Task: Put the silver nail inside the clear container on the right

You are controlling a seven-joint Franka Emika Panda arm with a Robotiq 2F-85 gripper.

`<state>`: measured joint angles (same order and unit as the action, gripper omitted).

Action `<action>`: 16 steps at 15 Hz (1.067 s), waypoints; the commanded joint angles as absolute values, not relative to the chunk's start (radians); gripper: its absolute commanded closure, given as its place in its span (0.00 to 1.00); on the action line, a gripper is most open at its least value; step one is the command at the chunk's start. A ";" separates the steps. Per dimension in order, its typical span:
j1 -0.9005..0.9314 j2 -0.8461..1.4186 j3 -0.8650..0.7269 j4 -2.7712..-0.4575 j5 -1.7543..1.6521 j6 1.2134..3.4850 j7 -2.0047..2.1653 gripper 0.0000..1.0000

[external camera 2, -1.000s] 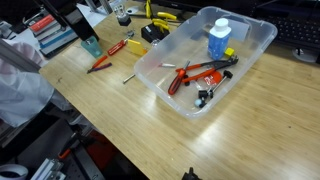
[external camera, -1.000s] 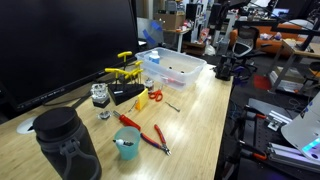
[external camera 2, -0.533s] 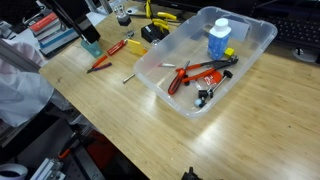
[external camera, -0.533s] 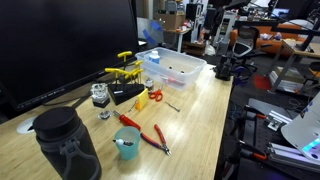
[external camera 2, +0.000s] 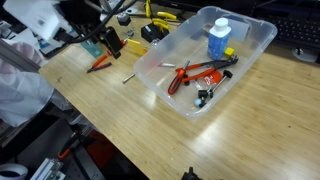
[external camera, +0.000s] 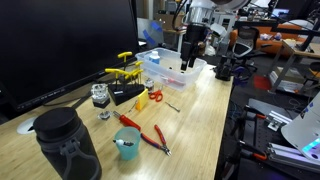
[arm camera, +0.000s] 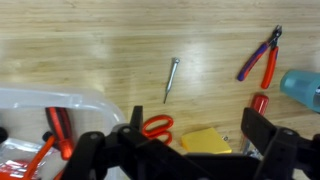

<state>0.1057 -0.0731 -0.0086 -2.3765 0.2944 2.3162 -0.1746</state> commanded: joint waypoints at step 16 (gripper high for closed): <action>0.093 0.214 0.072 -2.282 0.306 2.356 -0.222 0.00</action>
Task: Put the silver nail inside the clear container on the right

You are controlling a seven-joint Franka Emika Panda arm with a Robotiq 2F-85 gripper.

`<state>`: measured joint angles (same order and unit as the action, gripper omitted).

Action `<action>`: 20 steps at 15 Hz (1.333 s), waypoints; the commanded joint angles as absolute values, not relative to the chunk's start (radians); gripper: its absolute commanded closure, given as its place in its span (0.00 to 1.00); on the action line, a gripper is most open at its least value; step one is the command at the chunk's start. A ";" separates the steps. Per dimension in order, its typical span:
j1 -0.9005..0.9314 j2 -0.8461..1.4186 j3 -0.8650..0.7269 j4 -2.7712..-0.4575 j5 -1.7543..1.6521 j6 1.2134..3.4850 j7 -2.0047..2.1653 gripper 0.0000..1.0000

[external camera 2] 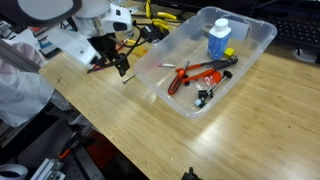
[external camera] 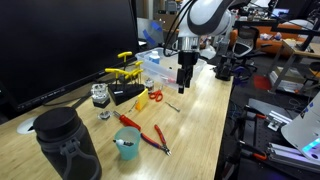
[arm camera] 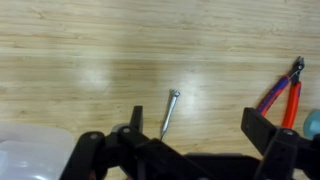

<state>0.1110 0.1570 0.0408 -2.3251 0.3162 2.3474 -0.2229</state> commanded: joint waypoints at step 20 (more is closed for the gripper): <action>0.136 0.484 0.063 -2.145 0.066 2.508 0.127 0.01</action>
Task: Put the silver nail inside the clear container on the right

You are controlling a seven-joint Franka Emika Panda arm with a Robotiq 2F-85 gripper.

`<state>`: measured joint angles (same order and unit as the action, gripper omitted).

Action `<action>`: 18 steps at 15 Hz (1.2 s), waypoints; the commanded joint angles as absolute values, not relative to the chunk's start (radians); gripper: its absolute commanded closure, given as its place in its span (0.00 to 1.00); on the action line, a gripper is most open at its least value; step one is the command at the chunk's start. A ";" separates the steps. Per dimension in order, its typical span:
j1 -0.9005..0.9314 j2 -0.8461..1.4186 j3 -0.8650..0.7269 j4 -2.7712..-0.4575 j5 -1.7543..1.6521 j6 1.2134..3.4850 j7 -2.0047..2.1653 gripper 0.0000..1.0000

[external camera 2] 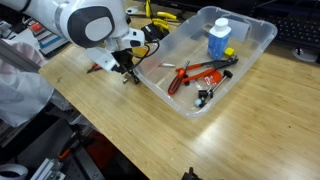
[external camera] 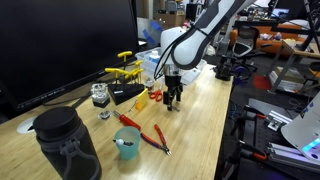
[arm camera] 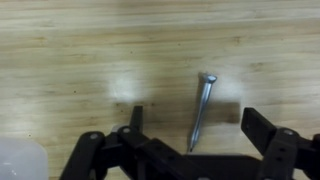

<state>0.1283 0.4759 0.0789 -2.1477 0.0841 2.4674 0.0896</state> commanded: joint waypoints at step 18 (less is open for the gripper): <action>0.124 0.472 0.070 -2.139 0.081 2.506 0.156 0.98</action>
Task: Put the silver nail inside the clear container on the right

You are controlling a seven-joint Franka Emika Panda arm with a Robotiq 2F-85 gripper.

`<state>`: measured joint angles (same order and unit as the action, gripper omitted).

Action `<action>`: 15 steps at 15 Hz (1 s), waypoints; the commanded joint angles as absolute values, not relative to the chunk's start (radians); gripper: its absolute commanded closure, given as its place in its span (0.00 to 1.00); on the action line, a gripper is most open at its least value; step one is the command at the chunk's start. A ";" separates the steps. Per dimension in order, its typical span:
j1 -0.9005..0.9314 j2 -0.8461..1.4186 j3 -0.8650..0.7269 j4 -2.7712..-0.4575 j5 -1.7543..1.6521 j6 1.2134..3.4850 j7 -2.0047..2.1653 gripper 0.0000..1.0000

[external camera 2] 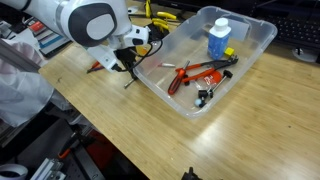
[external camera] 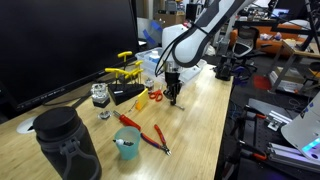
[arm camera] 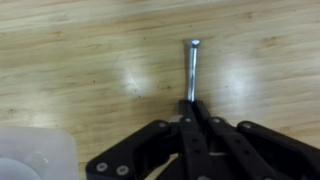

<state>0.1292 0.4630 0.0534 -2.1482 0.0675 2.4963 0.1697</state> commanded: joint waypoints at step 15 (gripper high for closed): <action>0.116 0.062 0.039 -2.269 -0.061 2.673 0.220 0.98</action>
